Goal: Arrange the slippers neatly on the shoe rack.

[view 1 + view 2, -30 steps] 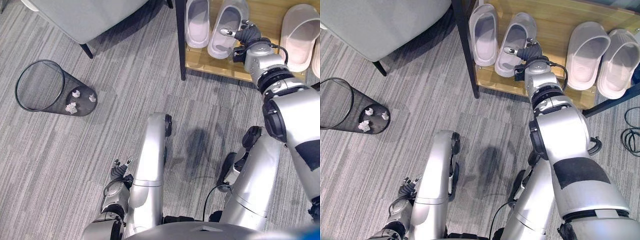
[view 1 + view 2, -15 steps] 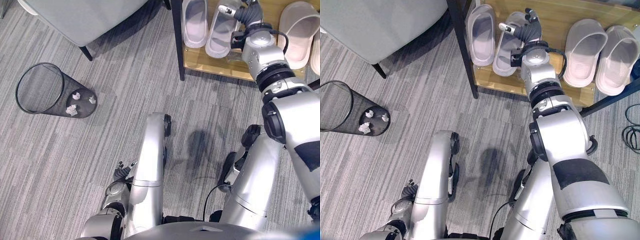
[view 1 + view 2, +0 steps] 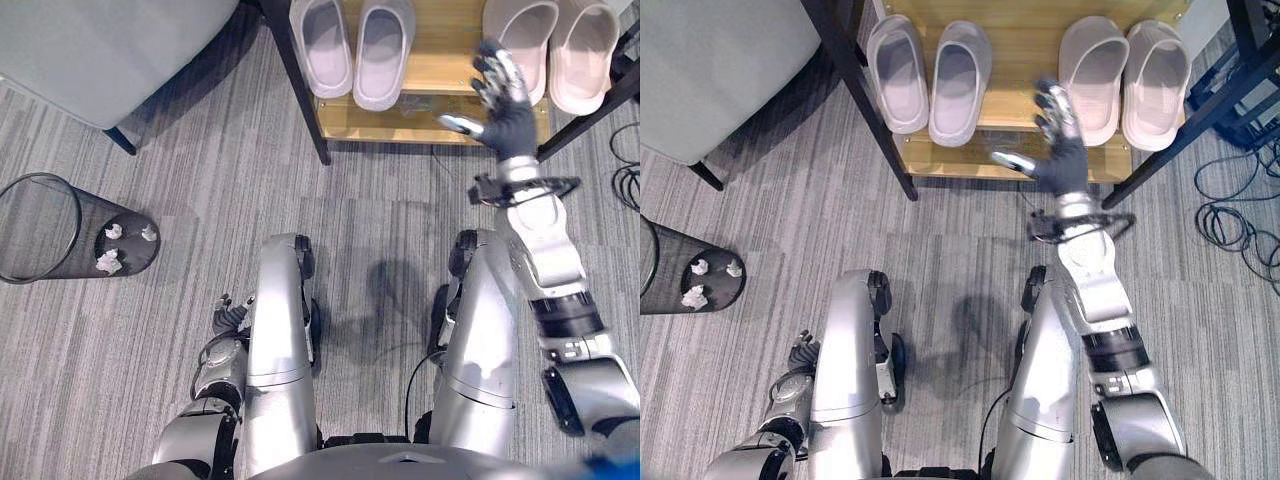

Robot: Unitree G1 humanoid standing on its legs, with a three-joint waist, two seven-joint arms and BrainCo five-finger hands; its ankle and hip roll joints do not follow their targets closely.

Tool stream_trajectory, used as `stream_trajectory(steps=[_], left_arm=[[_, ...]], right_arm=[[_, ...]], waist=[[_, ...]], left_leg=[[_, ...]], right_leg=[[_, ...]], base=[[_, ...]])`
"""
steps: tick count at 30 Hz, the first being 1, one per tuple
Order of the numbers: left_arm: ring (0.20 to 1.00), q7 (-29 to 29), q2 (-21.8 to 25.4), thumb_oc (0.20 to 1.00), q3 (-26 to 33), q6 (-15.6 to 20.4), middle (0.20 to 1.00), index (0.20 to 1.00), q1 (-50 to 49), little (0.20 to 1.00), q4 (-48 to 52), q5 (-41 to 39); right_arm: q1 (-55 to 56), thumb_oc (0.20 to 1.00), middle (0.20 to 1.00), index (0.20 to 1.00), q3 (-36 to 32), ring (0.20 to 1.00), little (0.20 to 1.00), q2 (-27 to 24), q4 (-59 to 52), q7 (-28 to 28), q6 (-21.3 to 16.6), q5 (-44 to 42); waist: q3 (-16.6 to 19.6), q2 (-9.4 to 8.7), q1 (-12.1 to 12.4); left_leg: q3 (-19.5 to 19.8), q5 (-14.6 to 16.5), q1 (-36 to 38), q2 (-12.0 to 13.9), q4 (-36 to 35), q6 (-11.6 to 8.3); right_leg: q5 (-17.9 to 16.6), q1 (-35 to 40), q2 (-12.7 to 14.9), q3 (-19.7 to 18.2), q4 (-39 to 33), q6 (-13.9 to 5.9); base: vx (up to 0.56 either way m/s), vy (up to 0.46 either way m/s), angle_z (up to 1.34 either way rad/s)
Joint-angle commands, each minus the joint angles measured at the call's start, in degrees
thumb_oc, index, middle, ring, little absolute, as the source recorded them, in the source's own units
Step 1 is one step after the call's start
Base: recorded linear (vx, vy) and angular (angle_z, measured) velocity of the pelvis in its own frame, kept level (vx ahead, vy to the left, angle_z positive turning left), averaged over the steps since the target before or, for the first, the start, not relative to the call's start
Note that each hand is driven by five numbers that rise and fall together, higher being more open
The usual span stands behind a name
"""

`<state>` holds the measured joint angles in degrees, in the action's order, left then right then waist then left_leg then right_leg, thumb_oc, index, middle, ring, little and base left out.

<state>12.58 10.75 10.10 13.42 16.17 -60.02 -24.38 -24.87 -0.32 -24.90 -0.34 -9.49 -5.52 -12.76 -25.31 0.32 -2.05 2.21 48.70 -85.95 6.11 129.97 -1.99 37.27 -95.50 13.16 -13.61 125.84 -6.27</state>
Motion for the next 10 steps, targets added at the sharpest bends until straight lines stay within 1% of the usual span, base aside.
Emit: stream_trajectory(steps=[1, 2, 5, 6, 7, 10], left_arm=[[1.0, 2.3, -2.6, 1.0, 0.3, 2.4, 1.0, 1.0, 0.3, 1.0, -0.5, 0.8], [1.0, 1.9, -1.4, 1.0, 0.2, 2.1, 1.0, 1.0, 0.5, 1.0, 0.2, 0.7], [1.0, 2.0, -0.5, 1.0, 0.3, 2.0, 1.0, 1.0, 0.6, 1.0, 3.1, 1.0], [1.0, 1.9, -1.4, 1.0, 2.6, 2.0, 1.0, 1.0, -0.7, 1.0, 5.8, -1.3], [1.0, 1.9, -2.4, 1.0, 3.0, 1.1, 1.0, 1.0, -1.6, 1.0, 8.4, -1.8], [1.0, 1.4, -2.0, 1.0, 3.2, -1.3, 1.0, 1.0, -2.3, 1.0, 11.0, -1.5]], right_arm=[[-8.3, 1.0, 1.0, 1.0, 0.1, 1.0, 1.0, -1.9, 0.0, -0.8, -1.8, 1.1], [-7.4, 1.0, 1.0, 1.0, -2.2, 1.0, 1.0, -2.3, 0.0, 1.1, -1.6, -2.6], [-4.8, 1.0, 1.0, 1.0, -4.8, 1.0, 1.0, -5.6, 0.6, 0.2, -1.5, -1.9], [3.5, 1.0, 1.0, 1.0, -9.6, 1.0, 1.0, -6.1, 2.8, -2.2, 0.0, 1.8], [8.5, 1.0, 1.0, 1.0, -12.3, 1.0, 1.0, -3.3, 7.0, -3.5, 2.4, 3.3], [10.3, 1.0, 1.0, 1.0, -12.4, 1.0, 1.0, -1.0, 12.2, -0.8, 7.9, 1.9]], waist=[[1.0, 0.04, 3.5], [1.5, -0.09, 3.3], [2.3, -0.5, 2.6], [2.8, -0.9, 2.3], [3.0, -0.87, 2.3], [3.2, -0.91, 2.4]], left_leg=[[2.6, -1.8, -4.0, -2.6, 4.3, 3.25], [2.5, -2.0, -4.0, -2.6, 4.3, 3.34], [2.6, -2.3, -4.0, -2.6, 4.0, 3.17], [2.9, -2.4, -4.0, -2.5, 4.4, 2.91], [2.9, -2.3, -4.0, -2.4, 4.5, 2.71], [2.9, -2.3, -4.0, -2.3, 4.2, 2.69]], right_leg=[[-2.4, 5.5, 2.8, -5.4, 2.0, 0.81], [-2.7, 5.5, 2.9, -5.2, 1.8, 0.67], [-2.7, 5.5, 2.5, -5.3, 1.7, 0.3], [-2.7, 5.5, 2.2, -5.2, 2.0, 0.32], [-2.5, 5.5, 2.2, -4.9, 2.2, 0.29], [-2.6, 5.5, 2.3, -4.6, 2.0, 0.35]], base=[[0.01, 0.022, -0.16], [0.01, 0.021, -0.21], [0.0, -0.001, -0.08], [0.0, 0.0, 0.0], [0.0, 0.0, 0.0], [0.0, 0.0, 0.0]])
